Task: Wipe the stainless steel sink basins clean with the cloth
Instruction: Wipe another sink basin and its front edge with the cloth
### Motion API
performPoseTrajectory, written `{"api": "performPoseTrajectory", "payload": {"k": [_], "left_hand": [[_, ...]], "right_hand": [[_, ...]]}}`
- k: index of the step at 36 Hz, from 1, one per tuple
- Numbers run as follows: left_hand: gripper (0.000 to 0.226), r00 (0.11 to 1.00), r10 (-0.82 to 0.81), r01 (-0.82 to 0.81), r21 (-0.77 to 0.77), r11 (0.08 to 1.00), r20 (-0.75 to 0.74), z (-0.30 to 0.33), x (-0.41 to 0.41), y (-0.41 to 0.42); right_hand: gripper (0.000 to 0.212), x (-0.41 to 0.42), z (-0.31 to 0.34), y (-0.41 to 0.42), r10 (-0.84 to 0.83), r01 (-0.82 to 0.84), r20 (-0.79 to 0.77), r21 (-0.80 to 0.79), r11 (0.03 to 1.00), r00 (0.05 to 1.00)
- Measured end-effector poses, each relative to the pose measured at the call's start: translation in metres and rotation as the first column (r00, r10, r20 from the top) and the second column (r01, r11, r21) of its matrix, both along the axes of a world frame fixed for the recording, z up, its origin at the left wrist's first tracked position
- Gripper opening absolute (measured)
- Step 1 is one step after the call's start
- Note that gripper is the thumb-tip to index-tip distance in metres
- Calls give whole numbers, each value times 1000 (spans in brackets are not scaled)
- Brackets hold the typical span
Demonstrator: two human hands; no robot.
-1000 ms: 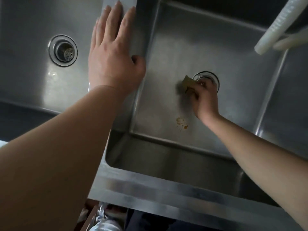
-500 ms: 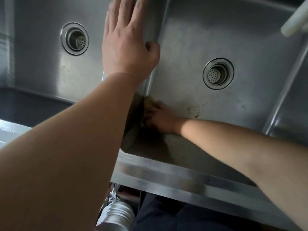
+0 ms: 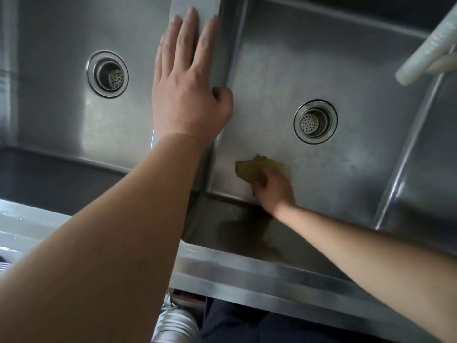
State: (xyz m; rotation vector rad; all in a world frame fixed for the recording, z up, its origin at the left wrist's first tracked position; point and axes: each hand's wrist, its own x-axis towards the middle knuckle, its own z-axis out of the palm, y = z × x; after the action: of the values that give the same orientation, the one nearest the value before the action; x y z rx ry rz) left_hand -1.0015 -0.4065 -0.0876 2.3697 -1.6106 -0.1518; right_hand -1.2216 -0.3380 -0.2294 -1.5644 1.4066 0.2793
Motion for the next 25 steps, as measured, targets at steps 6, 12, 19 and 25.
{"api": "performPoseTrajectory", "payload": {"k": [6, 12, 19, 25], "left_hand": [[80, 1000, -7, 7, -13, 1000, 9, -2, -1, 0], [79, 1000, -14, 14, -30, 999, 12, -2, 0, 0], [82, 1000, -11, 11, -24, 1000, -6, -2, 1, -1], [82, 1000, -16, 16, -30, 999, -3, -4, 1, 0]], "right_hand": [[65, 40, -14, 12, -214, 234, -180, 99, 967, 960], [59, 48, -15, 12, -161, 189, -366, 40, 981, 916], [37, -13, -21, -11, 60, -79, -451, -24, 997, 891], [23, -52, -22, -65, 19, -122, -437, -209, 970, 899]]}}
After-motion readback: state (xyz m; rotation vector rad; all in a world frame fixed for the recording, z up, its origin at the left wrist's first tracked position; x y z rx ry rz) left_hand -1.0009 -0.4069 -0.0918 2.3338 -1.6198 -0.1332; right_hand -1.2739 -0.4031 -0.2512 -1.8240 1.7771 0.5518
